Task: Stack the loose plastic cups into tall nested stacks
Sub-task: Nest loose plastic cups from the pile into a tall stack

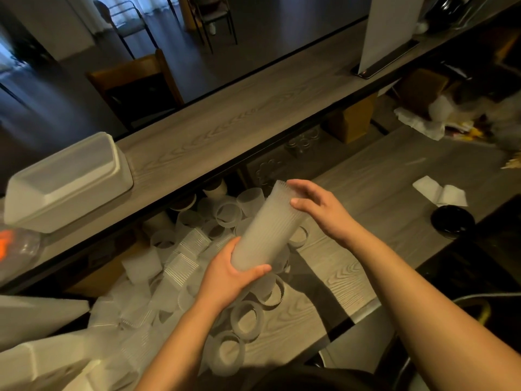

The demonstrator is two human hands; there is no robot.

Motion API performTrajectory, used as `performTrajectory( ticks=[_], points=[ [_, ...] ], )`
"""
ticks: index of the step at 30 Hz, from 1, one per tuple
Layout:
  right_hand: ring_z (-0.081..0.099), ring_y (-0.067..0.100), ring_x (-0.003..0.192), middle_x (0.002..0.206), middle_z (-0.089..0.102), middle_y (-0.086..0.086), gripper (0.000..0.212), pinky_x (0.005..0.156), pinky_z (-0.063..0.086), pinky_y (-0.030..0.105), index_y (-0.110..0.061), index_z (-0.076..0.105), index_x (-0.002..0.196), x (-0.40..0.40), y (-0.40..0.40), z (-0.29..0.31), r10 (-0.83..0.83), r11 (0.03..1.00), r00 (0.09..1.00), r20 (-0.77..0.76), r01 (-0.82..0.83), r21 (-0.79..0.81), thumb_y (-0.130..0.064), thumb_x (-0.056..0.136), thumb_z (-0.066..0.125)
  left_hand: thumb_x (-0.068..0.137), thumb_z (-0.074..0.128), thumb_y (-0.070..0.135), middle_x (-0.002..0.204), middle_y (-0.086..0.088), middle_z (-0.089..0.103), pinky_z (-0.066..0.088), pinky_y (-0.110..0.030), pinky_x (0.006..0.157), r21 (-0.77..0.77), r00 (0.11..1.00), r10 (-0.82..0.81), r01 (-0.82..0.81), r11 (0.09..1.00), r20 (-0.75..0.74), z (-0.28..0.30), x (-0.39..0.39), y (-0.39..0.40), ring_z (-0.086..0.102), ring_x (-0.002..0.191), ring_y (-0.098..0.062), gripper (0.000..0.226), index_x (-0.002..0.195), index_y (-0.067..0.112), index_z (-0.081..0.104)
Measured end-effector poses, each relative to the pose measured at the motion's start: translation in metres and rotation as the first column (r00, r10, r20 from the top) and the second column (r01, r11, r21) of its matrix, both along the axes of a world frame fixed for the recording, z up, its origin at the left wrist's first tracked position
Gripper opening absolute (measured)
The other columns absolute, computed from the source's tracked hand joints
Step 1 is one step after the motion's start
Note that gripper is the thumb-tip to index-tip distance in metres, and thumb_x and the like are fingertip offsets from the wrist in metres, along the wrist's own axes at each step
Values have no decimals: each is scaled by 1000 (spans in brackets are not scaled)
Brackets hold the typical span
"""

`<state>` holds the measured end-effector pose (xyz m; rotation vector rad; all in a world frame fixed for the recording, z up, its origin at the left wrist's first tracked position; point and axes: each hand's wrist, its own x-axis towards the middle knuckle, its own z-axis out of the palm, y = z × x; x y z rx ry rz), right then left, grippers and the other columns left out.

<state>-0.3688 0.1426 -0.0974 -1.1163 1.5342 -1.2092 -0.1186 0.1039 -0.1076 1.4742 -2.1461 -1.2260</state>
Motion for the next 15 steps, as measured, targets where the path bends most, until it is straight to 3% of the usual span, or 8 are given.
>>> performTrajectory(
  ticks=[2,5,8,10,12,15],
  points=[
    [49,-12,114,126,52,-21,60,92,39,11,-28,51,140,9,1,0,22,999,1000,0,-22,23,-51,84,59,49,72,76,112,24,57,44,-12,68,-1,1000,8,-8,1000,-13,1,1,1,55,97,9,85,124,44,48],
    [44,3,128,138,46,-15,64,101,36,19,-26,42,148,20,2,-2,80,993,996,47,-84,86,-58,93,53,49,71,77,113,24,55,44,-15,69,-5,1000,16,-16,1000,-5,0,3,2,54,97,7,88,126,43,47],
    [39,5,133,144,43,-14,69,104,35,21,-27,39,151,21,0,-5,103,987,992,72,-111,116,-66,95,37,49,74,76,115,23,56,51,-25,77,2,999,37,-37,999,9,-8,9,0,55,102,4,91,129,41,48],
    [37,3,133,148,40,-14,64,98,36,16,-29,41,151,20,-2,-7,82,988,989,120,-97,123,-64,99,30,50,75,76,115,21,57,53,-27,79,21,999,48,-48,999,2,-12,9,1,56,101,3,90,128,41,49],
    [37,4,132,147,40,-13,57,95,38,16,-28,40,151,23,-5,-12,17,992,985,170,-38,122,-55,103,26,49,74,77,115,21,57,53,-26,78,37,998,65,-64,997,-9,-11,5,2,56,100,3,87,125,43,47],
    [52,9,116,131,53,-4,53,100,43,30,-21,44,148,28,-12,-28,-228,968,952,204,200,148,-48,106,26,46,71,78,113,20,57,48,-21,71,57,995,98,-96,994,-33,-8,0,1,56,99,3,88,123,43,47]
  ],
)
